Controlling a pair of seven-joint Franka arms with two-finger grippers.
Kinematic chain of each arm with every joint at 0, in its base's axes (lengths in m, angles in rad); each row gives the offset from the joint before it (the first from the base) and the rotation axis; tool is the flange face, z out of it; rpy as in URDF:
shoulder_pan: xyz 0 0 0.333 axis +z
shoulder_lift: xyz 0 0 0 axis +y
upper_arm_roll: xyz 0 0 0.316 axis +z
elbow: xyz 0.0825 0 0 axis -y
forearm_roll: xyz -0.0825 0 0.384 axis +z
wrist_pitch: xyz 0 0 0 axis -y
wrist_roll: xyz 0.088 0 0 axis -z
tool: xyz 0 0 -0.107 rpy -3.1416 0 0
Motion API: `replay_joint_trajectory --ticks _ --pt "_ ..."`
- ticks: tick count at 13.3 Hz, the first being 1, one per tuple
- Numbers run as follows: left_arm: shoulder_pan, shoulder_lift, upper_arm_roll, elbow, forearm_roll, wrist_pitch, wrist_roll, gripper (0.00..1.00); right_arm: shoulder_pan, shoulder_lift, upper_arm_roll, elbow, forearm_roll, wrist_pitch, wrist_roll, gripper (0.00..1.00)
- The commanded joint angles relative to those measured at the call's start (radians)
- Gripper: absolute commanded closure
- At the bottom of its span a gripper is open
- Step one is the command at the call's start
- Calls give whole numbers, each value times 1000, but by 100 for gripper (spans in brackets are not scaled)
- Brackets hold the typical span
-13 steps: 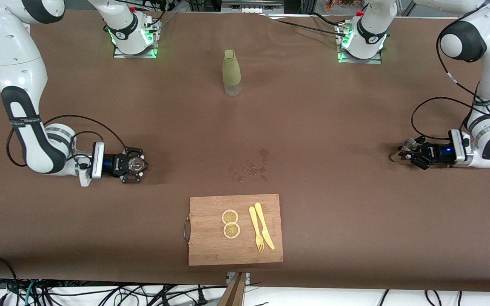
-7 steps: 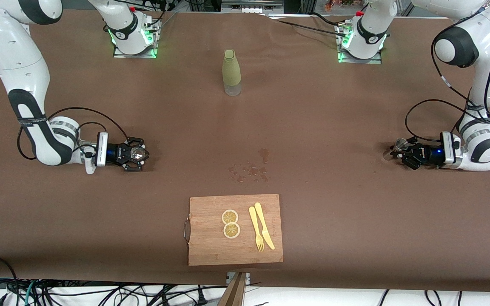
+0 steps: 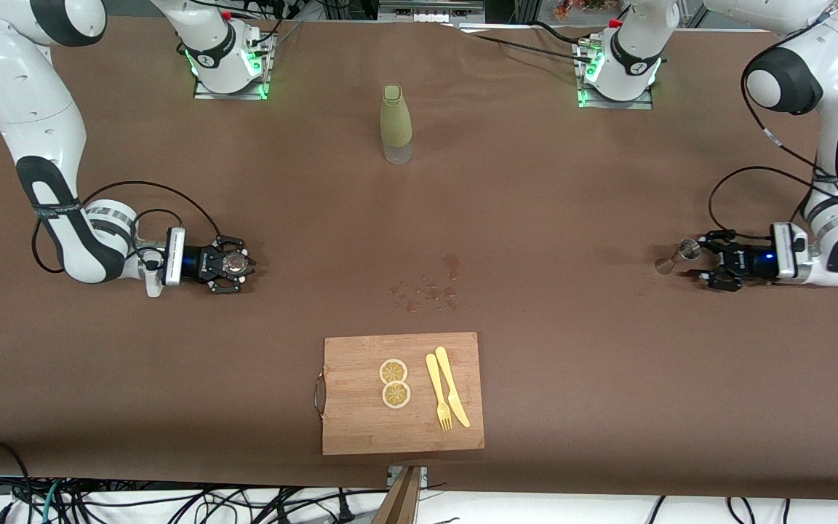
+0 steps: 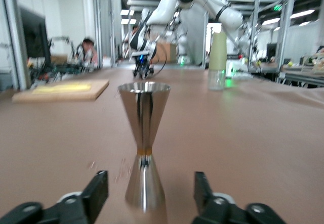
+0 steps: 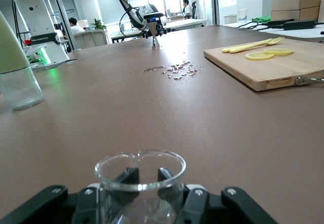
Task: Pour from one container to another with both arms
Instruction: 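Lower the glass cup with the right gripper while the left gripper lowers the jigger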
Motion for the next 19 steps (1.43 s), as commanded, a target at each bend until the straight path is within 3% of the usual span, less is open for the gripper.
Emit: replay_joint_trajectory --ticks 1,5,8,10,12,14,17,19 --pt "-8 -50 83 67 97 -7 -205 0 -16 6 8 -1 15 0 5 0" --pt "-16 -223 135 100 281 30 -835 0 -49 -2 -1 -1 -23 0 22 0" --pt "-80 -372 132 109 441 172 -1202 0 -53 -20 -39 1 -52 -12 51 0" --pt "-138 -464 114 104 568 232 -1388 0 -53 -43 -73 25 -97 -47 115 0" --pt "-180 -553 34 95 753 304 -1597 0 -53 -62 -113 74 -160 -114 231 0" --pt "-192 -610 -24 95 835 399 -1640 0 -51 -66 -130 170 -236 -186 382 0" --pt "-276 -687 -28 97 839 490 -1660 0 -51 -66 -139 278 -289 -282 673 0" --pt "-325 -745 -37 95 872 487 -1878 0 -51 -83 -141 341 -324 -349 871 0"
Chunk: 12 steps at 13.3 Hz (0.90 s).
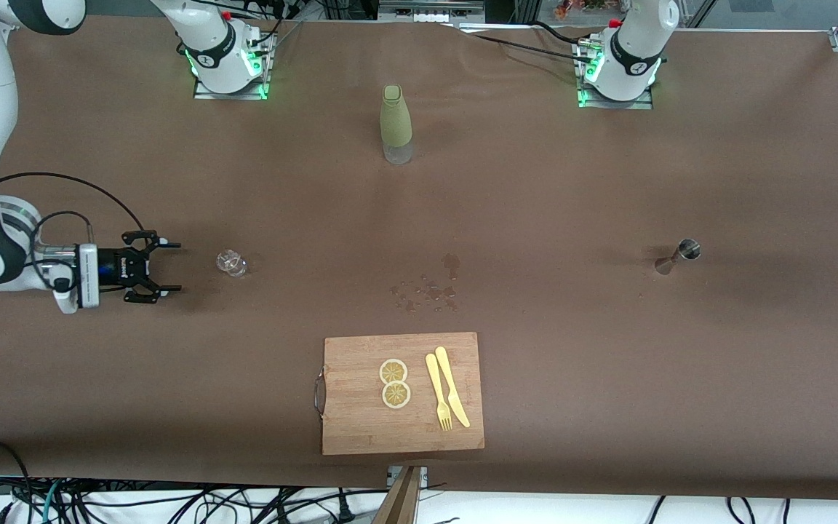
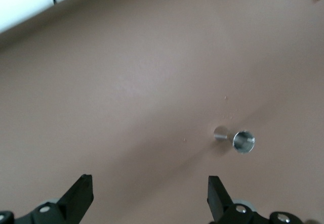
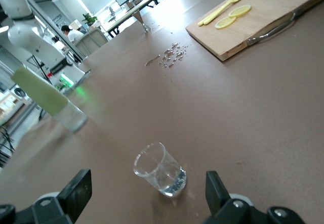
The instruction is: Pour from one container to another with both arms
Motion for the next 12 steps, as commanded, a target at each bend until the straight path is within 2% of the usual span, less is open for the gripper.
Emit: replay_joint_trajectory --ticks 1,3,5,6,8,12 --pt "-53 -96 -49 -37 74 8 -346 0 -1 -37 -3 86 -78 -77 271 0" --pt "-62 -149 -138 -38 115 1 -668 0 6 -112 -2 93 -148 -78 475 0" --pt "-79 -209 -241 -76 201 -41 -866 0 20 -191 8 93 -251 -78 659 0" --pt "-87 -249 -281 -112 215 -59 -935 0 35 -235 9 93 -303 -78 743 0" --pt "-93 -278 -330 -123 223 -105 -1059 0 83 -323 8 93 -406 -78 918 0" --pt "-121 -275 -371 -130 229 -115 -1122 0 207 -503 5 73 -676 -78 1274 0"
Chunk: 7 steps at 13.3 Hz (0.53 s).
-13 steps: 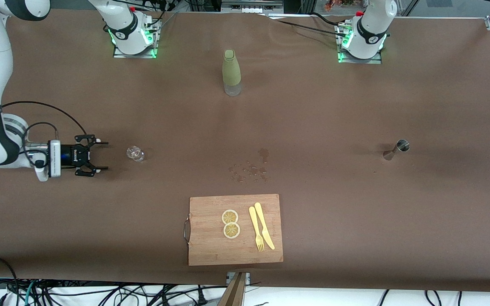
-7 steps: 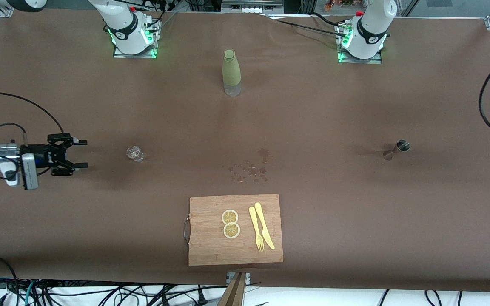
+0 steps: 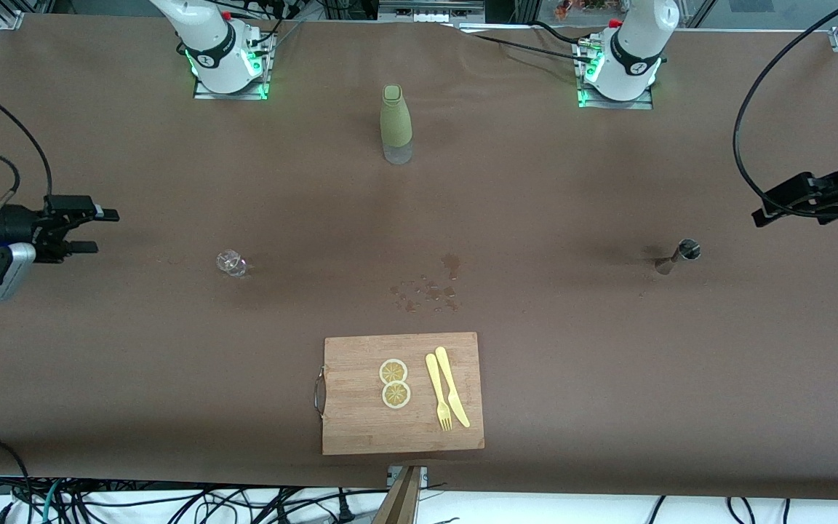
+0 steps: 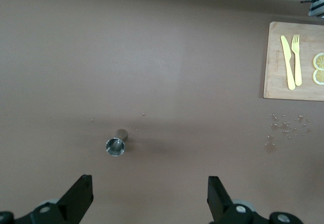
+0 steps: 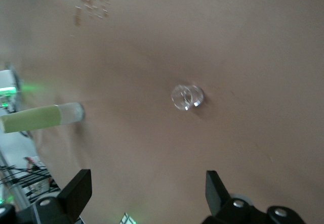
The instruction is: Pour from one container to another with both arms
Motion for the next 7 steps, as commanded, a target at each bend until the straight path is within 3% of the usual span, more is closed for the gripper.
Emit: replay_joint_trajectory --ticks 1,4,7 --pt "-7 -22 -26 -37 55 0 -42 0 78 -141 -5 -74 -155 5 229 0" --pt "-7 -28 -28 -37 59 -27 -49 0 135 -291 -5 -226 -325 65 396 0" --pt "-8 -42 -48 -50 59 -38 -88 0 200 -367 -5 -326 -385 94 722 0"
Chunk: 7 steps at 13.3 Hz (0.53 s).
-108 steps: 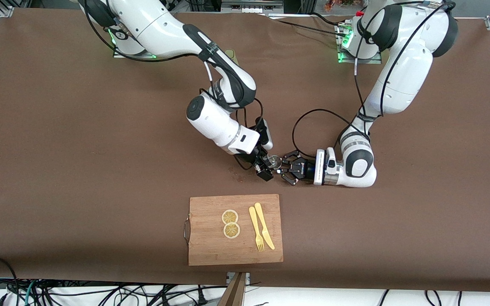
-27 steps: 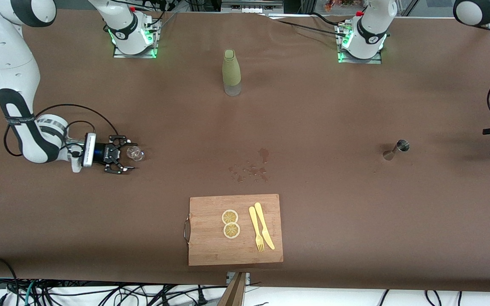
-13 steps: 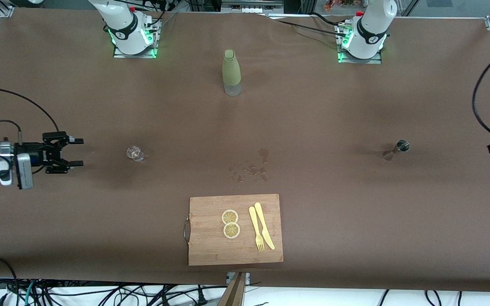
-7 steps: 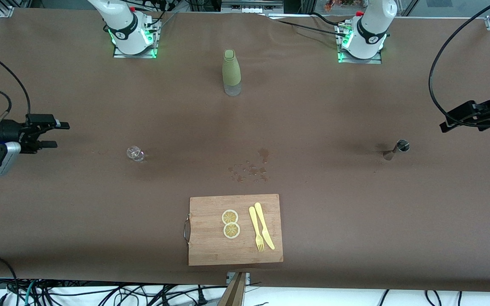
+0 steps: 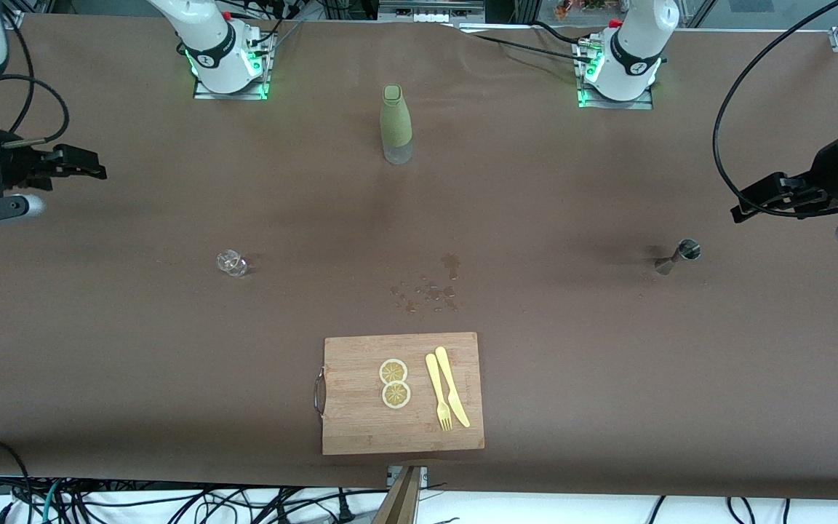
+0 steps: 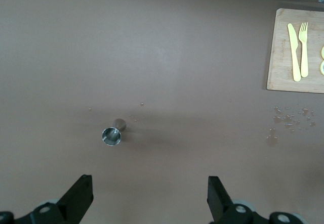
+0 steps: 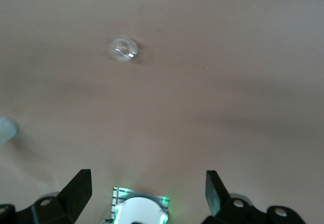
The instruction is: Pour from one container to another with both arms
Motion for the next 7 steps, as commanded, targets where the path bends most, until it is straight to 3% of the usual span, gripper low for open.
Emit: replay_joint_trajectory --ticks 1,3,5,7 --pt "-3 -60 -17 -64 37 -10 -39 0 53 -82 -7 -110 -32 54 273 0" --pt "5 -59 -17 -72 37 -10 -39 0 48 -93 -19 -108 -18 127 278 0" --pt "8 -36 -14 -61 37 -12 -38 0 46 -90 -19 -111 -17 321 271 0" --pt "7 -34 -14 -58 37 -12 -38 0 46 -95 -19 -101 2 330 223 0"
